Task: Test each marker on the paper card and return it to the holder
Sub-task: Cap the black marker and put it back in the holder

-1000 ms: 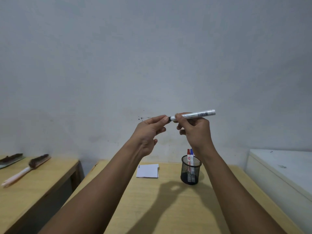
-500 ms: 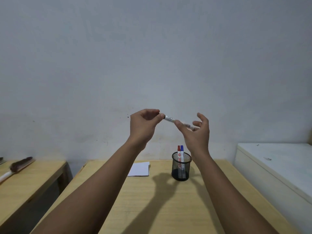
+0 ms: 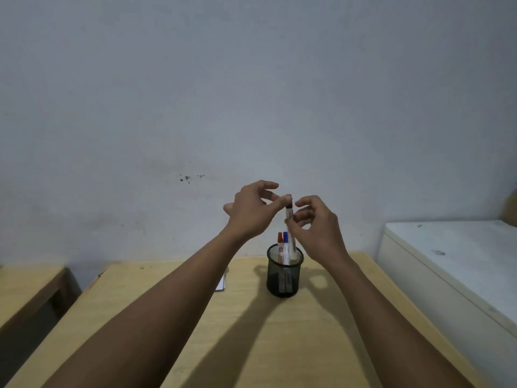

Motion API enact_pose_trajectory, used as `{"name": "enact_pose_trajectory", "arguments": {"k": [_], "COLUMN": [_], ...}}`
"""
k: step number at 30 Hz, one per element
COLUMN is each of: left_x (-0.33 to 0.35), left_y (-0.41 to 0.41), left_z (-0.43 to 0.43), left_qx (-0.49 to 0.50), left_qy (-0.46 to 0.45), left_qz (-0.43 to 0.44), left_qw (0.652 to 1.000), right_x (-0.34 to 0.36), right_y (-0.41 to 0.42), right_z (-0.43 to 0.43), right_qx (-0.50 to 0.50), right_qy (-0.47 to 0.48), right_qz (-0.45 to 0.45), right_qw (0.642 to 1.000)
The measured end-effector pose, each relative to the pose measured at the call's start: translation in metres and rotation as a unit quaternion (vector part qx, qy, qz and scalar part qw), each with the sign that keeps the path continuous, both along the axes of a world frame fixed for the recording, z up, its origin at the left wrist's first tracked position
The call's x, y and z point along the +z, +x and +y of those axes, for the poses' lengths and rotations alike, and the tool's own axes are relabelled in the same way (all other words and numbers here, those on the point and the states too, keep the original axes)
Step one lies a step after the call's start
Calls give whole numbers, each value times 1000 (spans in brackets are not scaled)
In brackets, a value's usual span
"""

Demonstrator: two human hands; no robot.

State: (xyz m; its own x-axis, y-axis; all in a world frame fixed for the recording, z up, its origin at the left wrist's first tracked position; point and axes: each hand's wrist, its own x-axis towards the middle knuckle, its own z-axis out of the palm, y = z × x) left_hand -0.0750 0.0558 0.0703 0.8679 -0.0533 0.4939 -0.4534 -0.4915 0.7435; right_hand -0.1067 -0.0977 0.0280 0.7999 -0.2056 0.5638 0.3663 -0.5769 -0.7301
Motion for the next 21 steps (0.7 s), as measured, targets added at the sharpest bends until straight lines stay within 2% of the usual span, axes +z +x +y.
{"name": "enact_pose_trajectory", "arguments": {"k": [6, 9, 14, 21], "left_x": [-56, -79, -98, -103], "left_y": [47, 58, 70, 74], "left_z": [-7, -14, -23, -30], "left_qx": [42, 29, 20, 21], "left_qy": [163, 207, 198, 165], "left_qz": [57, 101, 125, 125], "left_qw": [984, 973, 972, 978], "right_x": [-37, -53, -69, -75], "right_y": [29, 42, 51, 51], "right_z": [-19, -23, -21, -23], "right_qx": [-17, -15, -23, -36], "right_qy": [-32, -56, -117, -145], "right_qz": [24, 60, 123, 144], "right_qw": [999, 997, 985, 978]}}
